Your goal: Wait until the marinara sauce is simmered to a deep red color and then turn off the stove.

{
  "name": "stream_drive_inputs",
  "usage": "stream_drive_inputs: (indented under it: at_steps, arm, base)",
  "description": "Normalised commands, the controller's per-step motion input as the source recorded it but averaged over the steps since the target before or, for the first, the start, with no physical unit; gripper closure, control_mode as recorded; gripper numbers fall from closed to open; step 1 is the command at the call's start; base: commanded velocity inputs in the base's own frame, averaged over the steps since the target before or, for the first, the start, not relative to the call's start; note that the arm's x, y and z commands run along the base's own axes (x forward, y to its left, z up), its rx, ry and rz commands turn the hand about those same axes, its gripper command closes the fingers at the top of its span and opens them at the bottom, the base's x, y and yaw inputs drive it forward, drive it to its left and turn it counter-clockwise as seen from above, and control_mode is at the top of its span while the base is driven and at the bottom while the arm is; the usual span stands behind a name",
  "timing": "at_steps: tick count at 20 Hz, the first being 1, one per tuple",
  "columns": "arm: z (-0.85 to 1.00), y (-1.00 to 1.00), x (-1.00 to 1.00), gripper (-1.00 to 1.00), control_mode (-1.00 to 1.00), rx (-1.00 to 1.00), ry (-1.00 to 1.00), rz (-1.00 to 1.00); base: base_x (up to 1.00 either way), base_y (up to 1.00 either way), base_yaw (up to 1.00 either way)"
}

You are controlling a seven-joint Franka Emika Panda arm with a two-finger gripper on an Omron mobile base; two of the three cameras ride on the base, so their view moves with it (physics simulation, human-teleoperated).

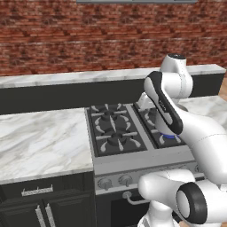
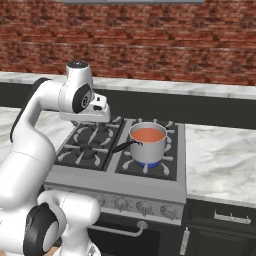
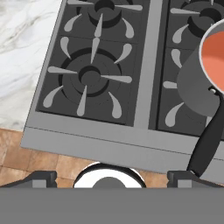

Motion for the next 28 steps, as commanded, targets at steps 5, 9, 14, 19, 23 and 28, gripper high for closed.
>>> stream_drive_inputs:
  at_steps: [5,9,14,19,23,28]
  arm:
    - [0.0,0.0,0.0,-1.0,-1.0,0.0,0.0,0.0]
    - [0.0,0.0,0.0,-1.0,-1.0,0.0,0.0,0.0]
    - [0.0,0.0,0.0,-1.0,-1.0,0.0,0.0,0.0]
    - [0.0,0.0,0.0,-1.0,-1.0,0.0,0.0,0.0]
    - [0.0,0.0,0.0,-1.0,-1.0,0.0,0.0,0.0]
    - [0.0,0.0,0.0,-1.0,-1.0,0.0,0.0,0.0]
  base:
    - [0.0,0.0,0.0]
    - [0.0,0.0,0.0]
    - [0.0,0.0,0.0]
    - [0.0,0.0,0.0]
    - [0.0,0.0,0.0]
    - [0.0,0.0,0.0]
